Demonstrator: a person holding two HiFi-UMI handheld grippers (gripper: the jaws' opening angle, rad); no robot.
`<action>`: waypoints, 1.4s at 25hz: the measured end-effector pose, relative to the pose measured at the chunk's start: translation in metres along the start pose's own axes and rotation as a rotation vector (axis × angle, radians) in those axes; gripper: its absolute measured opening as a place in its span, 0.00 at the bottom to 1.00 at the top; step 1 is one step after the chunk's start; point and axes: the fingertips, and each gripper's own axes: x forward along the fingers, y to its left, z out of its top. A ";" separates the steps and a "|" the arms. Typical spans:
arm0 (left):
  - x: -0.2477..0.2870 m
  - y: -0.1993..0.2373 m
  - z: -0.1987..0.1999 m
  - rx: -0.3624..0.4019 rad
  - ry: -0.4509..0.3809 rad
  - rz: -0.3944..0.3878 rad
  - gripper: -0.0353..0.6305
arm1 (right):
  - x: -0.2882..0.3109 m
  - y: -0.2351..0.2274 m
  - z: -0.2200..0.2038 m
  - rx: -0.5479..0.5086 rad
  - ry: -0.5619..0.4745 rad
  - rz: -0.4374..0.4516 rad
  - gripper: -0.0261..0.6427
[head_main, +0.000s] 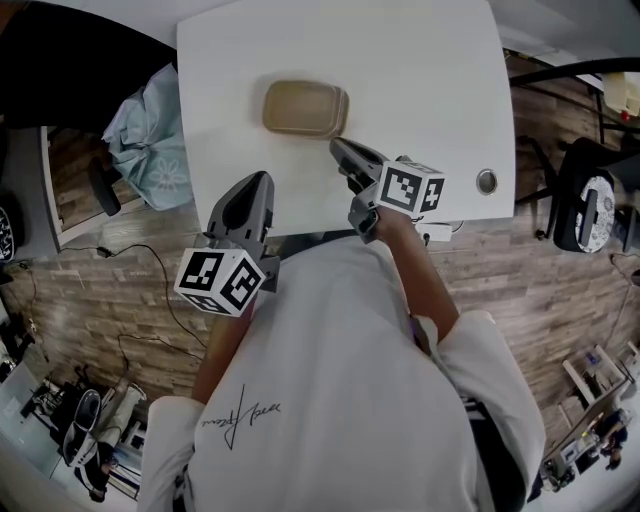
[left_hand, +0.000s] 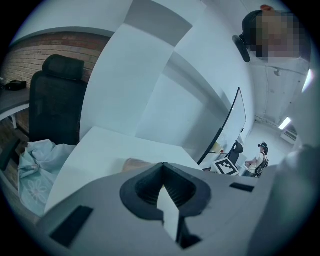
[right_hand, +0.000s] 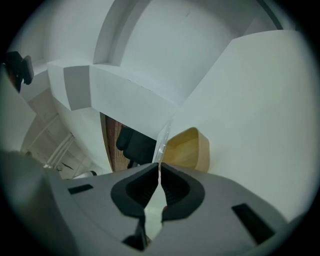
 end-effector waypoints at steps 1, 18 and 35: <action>-0.001 0.000 0.000 0.000 -0.004 -0.001 0.06 | 0.000 0.001 0.000 -0.004 0.000 -0.001 0.07; -0.010 -0.003 0.003 -0.017 -0.049 -0.023 0.06 | -0.005 0.018 0.008 -0.064 -0.003 -0.005 0.07; -0.021 -0.008 0.009 -0.026 -0.096 -0.032 0.06 | -0.011 0.037 0.014 -0.096 -0.021 0.011 0.07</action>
